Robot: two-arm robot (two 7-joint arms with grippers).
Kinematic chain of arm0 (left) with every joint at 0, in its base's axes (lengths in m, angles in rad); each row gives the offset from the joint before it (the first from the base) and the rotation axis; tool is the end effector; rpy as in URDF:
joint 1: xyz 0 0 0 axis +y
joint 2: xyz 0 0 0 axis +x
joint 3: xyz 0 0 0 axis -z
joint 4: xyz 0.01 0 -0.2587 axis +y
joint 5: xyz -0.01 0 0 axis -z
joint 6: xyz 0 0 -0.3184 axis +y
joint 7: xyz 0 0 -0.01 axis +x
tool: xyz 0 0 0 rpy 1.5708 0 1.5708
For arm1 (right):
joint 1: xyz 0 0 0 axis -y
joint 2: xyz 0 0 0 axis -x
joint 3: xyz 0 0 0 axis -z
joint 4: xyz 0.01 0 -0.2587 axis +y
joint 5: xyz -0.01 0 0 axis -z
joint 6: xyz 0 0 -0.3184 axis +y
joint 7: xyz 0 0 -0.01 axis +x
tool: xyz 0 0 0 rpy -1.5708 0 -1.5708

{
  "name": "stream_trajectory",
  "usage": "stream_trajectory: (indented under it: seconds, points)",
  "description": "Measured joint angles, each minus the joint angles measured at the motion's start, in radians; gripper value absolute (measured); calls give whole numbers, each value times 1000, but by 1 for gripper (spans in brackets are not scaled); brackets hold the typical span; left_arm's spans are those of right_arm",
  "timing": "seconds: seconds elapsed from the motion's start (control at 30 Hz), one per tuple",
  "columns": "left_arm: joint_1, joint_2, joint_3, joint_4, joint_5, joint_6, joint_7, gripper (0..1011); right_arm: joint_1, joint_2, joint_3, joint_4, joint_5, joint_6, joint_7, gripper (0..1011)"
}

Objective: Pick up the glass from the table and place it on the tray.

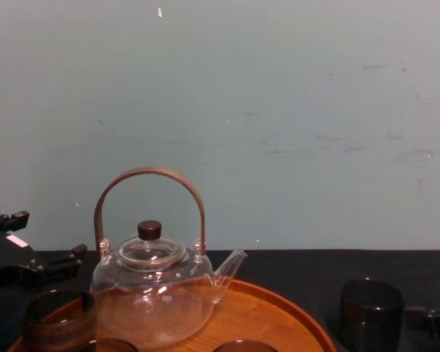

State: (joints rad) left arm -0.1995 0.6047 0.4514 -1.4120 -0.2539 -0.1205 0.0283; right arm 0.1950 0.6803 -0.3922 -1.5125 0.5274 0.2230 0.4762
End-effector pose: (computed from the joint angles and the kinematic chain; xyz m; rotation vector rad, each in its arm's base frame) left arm 0.3620 0.0623 -0.2789 0.3045 -0.2850 1.2480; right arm 0.3645 -0.0813 -0.2408 -0.3515 0.1443 -0.8314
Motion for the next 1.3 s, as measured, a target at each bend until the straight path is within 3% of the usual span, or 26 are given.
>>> stream_trajectory:
  seconds: [0.43, 1.3]
  points:
    - [0, 0, 0, 0, 0, 0, 0, 1001, 48, -42, -3, 75, -11, 53, -9, 1003]
    - [0, 0, 0, 0, 0, 0, 0, 1001, 190, -156, -70, 245, -146, 62, -7, 1002]
